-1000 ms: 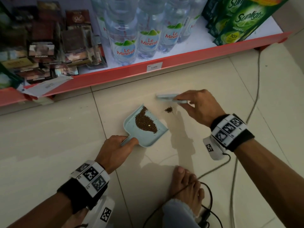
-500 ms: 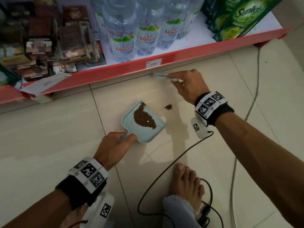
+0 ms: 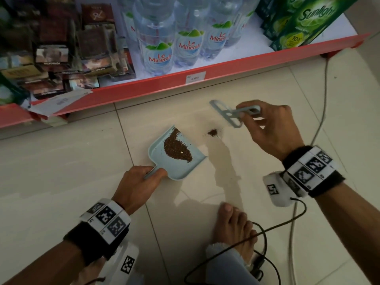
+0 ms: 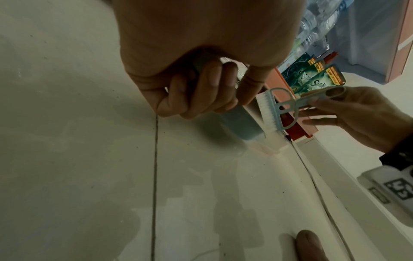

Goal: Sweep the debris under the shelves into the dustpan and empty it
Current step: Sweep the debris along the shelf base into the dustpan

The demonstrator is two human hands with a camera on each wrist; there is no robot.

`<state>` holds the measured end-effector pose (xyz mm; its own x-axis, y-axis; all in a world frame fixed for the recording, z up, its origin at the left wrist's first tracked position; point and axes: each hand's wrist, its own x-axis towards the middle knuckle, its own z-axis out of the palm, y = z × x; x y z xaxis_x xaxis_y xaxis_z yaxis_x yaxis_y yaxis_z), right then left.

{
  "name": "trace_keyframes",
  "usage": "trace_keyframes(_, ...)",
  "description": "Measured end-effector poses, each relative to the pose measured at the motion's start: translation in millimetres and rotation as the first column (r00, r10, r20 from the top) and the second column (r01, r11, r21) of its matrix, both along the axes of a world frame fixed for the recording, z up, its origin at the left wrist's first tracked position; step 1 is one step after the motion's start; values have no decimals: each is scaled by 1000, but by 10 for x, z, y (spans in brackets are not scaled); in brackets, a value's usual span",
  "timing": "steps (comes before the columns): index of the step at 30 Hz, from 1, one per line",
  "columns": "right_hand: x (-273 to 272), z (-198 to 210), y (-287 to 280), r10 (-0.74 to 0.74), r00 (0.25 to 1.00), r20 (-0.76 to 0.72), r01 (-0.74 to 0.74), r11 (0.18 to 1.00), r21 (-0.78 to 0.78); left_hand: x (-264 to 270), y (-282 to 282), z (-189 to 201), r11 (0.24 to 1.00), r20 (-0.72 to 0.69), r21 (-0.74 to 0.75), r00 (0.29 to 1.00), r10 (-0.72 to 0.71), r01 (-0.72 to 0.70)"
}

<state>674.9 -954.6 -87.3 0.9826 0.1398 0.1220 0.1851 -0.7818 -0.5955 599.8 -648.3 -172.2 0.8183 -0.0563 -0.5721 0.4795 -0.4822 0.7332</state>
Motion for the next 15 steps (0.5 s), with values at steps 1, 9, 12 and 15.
trace_keyframes(1, 11, -34, 72, -60, 998, -25, 62, 994, 91, -9, 4, -3, 1000, 2, -5, 1000, -2, 2)
trace_keyframes(9, 59, -384, 409, -99, 909, -406, 246, 912, 327, -70, 74, -37, 1000, 2, -6, 1000, 16, -16)
trace_keyframes(12, 88, -384, 160, -148, 925, -349, 232, 949, 213, -76, 83, -53, 1000, -21, -16, 1000, 23, -23)
trace_keyframes(15, 102, -313, -96, -169, 933, -317, 238, 952, 193, -61, 49, -67, 1000, -15, -16, 1000, 7, -7)
